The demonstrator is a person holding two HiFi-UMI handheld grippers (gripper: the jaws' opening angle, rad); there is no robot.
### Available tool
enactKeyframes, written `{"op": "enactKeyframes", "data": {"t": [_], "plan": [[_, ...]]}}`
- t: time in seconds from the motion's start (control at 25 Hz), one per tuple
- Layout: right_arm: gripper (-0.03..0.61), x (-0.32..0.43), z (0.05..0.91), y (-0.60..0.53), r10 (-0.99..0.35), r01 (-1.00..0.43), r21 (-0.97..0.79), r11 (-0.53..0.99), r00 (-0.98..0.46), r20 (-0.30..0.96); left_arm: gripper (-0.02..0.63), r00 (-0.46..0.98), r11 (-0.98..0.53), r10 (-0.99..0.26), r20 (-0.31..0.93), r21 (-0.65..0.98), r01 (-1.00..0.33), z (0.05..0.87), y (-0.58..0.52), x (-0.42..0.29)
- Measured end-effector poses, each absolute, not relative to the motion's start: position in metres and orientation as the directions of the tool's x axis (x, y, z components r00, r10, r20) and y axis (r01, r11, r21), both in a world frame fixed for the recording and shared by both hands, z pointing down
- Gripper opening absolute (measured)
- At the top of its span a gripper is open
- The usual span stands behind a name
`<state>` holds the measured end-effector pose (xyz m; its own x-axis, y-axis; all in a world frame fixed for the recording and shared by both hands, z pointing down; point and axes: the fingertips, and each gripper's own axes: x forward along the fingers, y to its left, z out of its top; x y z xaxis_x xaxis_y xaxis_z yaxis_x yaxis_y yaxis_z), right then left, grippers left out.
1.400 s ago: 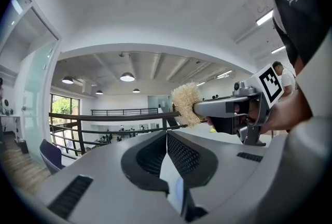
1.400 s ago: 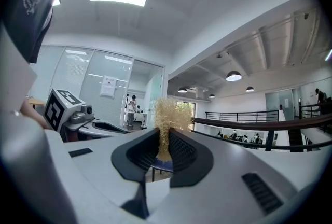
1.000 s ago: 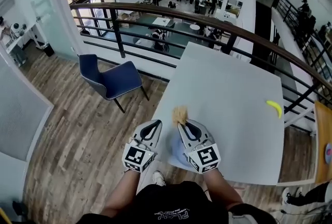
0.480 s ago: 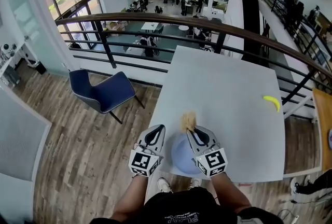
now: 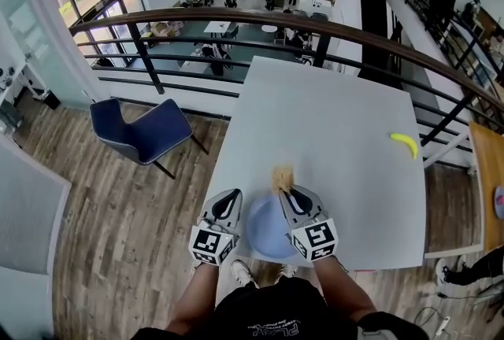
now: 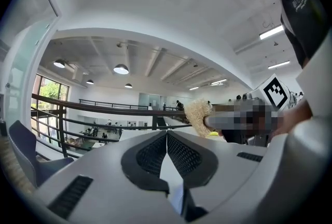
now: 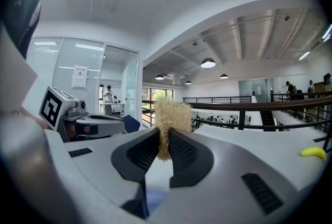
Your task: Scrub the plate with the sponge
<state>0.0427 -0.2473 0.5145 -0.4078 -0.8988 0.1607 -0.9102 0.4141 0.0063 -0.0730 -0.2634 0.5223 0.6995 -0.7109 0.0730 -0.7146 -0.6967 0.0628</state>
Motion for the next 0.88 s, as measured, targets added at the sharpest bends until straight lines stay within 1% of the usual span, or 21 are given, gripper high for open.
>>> {"op": "enactKeyframes", "data": {"t": [0.28,0.4,0.68,0.88], "plan": [[0.057,0.055,0.538,-0.240,-0.895,-0.916,-0.007,0.401,-0.394,0.208,0.014,0.701,-0.694,-0.695,0.157,0.108,-0.712,0.550,-0.259,-0.061],[0.057,0.057,0.550,-0.241,-0.894,-0.919,-0.011,0.395,-0.387,0.226,0.014,0.700,-0.690,-0.694,0.169,0.124,-0.713,0.561,-0.260,-0.059],[0.057,0.047,0.562,-0.234,-0.876,-0.906,-0.049,0.420,-0.419,0.240,0.014,0.707,-0.684,-0.657,0.262,0.186,-0.705,0.594,-0.249,-0.059],[0.057,0.042,0.579,-0.228,-0.871,-0.909,-0.053,0.413,-0.412,0.269,0.014,0.712,-0.676,-0.640,0.290,0.230,-0.701,0.608,-0.246,-0.059]]}}
